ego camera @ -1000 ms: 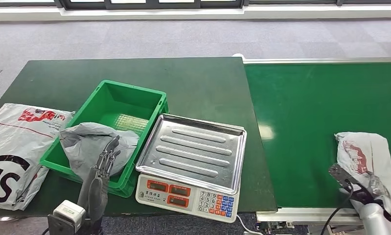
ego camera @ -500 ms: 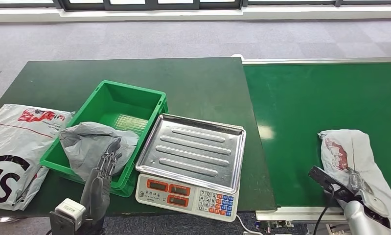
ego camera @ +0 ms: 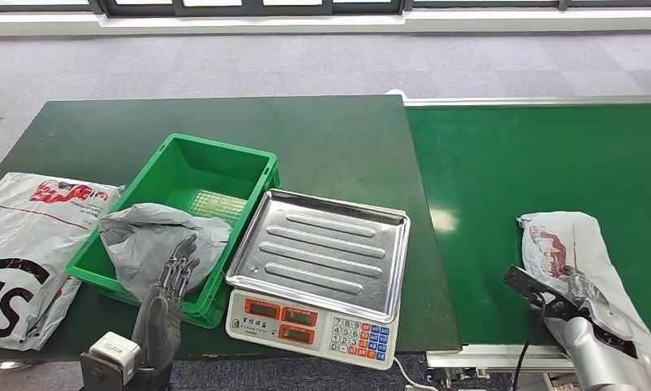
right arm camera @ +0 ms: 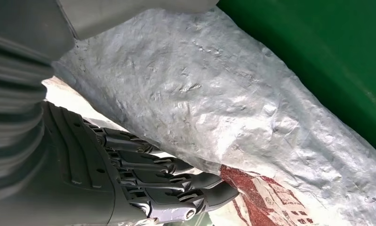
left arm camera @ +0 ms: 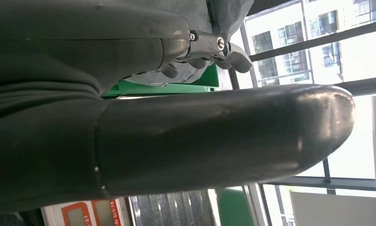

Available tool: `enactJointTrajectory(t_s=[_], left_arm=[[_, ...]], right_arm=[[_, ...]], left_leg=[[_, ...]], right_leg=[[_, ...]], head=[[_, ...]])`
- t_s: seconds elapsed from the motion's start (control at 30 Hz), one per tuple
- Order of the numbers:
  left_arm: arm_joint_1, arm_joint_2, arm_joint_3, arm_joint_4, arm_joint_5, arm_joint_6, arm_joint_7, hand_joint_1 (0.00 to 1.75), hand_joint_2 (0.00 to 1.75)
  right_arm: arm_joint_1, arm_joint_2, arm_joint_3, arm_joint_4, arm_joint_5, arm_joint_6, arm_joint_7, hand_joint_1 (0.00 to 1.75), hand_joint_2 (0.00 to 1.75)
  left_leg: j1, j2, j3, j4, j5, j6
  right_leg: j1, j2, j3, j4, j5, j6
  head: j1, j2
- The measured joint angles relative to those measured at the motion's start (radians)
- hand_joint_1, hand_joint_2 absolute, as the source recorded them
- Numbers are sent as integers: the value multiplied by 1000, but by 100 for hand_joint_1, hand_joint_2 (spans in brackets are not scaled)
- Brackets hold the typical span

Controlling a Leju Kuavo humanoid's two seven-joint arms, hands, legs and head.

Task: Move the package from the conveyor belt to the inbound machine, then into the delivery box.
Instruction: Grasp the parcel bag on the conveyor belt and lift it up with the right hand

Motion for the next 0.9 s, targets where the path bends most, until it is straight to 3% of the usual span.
enactJointTrajectory(t_s=[0.9], left_arm=[[45,19,0,5,23,48,-14,0,0]], right_arm=[[-77,-18,39,92,-35,-41,-34,0,175]], left_leg=[[0,-1,0,0,0,0]], right_leg=[[0,0,0,0,0,0]], head=[[0,0]])
